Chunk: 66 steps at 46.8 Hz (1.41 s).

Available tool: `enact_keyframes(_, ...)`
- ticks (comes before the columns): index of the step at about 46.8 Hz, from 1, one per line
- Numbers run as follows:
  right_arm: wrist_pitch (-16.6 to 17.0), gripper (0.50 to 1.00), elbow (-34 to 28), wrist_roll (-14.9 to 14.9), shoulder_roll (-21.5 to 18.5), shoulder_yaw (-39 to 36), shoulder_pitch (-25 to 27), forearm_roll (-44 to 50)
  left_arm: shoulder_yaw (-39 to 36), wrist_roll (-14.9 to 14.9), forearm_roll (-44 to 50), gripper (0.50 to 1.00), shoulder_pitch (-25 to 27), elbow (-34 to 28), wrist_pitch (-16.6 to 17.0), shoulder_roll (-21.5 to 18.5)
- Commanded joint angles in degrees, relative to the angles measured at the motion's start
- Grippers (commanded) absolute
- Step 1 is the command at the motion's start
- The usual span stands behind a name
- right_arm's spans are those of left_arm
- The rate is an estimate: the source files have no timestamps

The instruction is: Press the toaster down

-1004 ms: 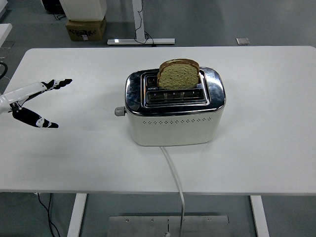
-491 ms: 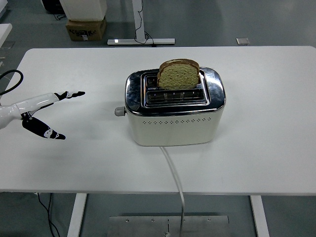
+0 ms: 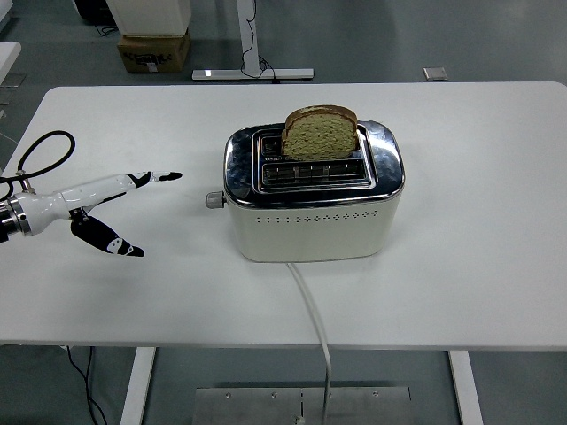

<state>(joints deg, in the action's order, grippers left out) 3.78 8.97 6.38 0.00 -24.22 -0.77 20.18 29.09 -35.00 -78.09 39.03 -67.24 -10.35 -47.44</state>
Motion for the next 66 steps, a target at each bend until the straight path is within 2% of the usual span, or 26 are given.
enact_keyframes(1,0.0,1.0,0.0,-0.1,0.0,0.0,0.1,-0.1,0.0,0.0,-0.2,1.0,0.2,0.0,0.1,0.2)
enact_keyframes(16,0.0,1.0,0.0,-0.1,0.0,0.0,0.1,0.0,0.0,0.0,-0.8,1.0,-0.4,-2.5,0.5,-0.2)
enact_keyframes(23,0.0,1.0,0.0,-0.1,0.0,0.0,0.1,-0.1,0.0,0.0,-3.4,1.0,-0.8,-2.5,0.9,-0.2)
enact_keyframes(66,0.0,1.0,0.0,-0.1,0.0,0.0,0.0,0.0,0.0,0.0,-3.5,1.0,-0.8,-3.2,1.2,1.5)
